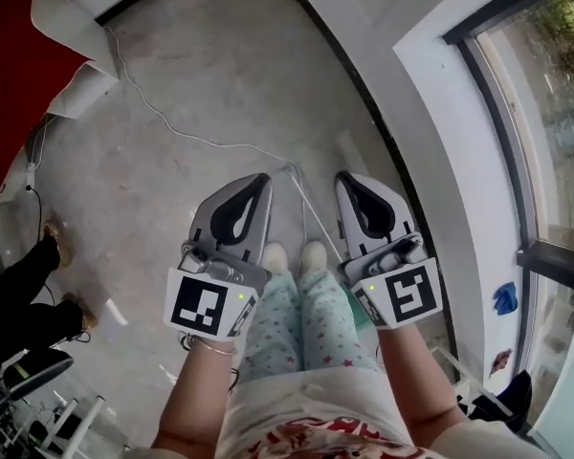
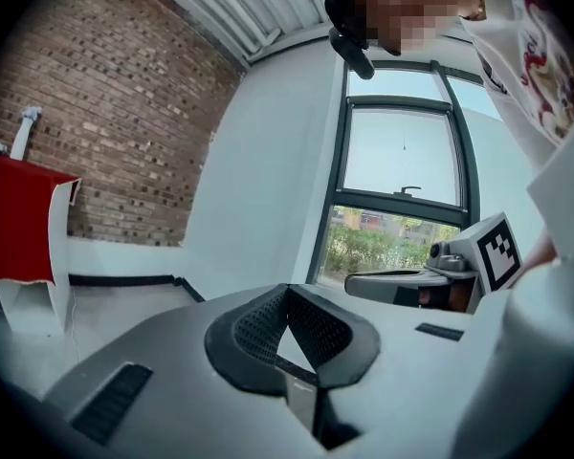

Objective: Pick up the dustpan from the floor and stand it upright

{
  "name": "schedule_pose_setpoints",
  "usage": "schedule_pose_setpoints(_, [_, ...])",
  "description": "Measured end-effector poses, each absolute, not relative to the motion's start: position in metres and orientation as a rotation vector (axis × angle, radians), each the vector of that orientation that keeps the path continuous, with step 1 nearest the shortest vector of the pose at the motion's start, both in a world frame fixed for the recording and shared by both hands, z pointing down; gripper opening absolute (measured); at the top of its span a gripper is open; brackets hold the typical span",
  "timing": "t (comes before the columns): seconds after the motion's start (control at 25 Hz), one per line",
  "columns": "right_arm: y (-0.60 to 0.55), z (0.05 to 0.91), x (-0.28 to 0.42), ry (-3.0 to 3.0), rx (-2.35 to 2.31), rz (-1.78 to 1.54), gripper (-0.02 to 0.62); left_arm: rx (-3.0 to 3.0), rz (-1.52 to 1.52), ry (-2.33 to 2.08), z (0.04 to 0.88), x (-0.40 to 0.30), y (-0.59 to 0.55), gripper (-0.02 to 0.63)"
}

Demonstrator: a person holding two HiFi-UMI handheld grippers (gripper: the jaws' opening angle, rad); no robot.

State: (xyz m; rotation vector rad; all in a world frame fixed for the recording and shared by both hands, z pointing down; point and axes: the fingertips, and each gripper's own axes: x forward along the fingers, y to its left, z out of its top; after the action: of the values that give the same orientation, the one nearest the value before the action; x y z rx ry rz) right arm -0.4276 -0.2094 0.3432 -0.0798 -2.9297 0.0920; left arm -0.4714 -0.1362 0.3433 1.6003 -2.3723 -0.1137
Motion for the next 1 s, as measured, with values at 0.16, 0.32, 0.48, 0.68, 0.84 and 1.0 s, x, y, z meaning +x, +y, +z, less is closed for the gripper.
schedule_pose_setpoints(0.16, [-0.213,0.413,-0.433,-2.871,-0.137,0.084,0.023,1.563,-0.115,-2.329,0.400,-0.469,-0.148,0.003])
schedule_pose_setpoints(0.32, [-0.220,0.477,-0.445,-2.813,-0.171,0.156,0.023,1.507,-0.171,-2.291,0.444,-0.467,-0.158,0.003])
schedule_pose_setpoints(0.48, [-0.218,0.531,-0.454,-2.785,-0.261,0.179,0.025,1.457,-0.140,-2.272,0.491,-0.470,-0.157,0.003])
schedule_pose_setpoints(0.68, [-0.219,0.619,-0.457,-2.628,-0.343,0.161,0.070,1.425,-0.145,-2.290,0.526,-0.488,-0.165,0.003])
schedule_pose_setpoints(0.84, [-0.224,0.685,-0.461,-2.528,-0.357,0.135,0.130,1.422,-0.147,-2.291,0.556,-0.496,-0.175,0.003])
schedule_pose_setpoints(1.0, [-0.228,0.734,-0.460,-2.481,-0.352,0.134,0.130,1.391,-0.162,-2.285,0.591,-0.497,-0.180,0.003])
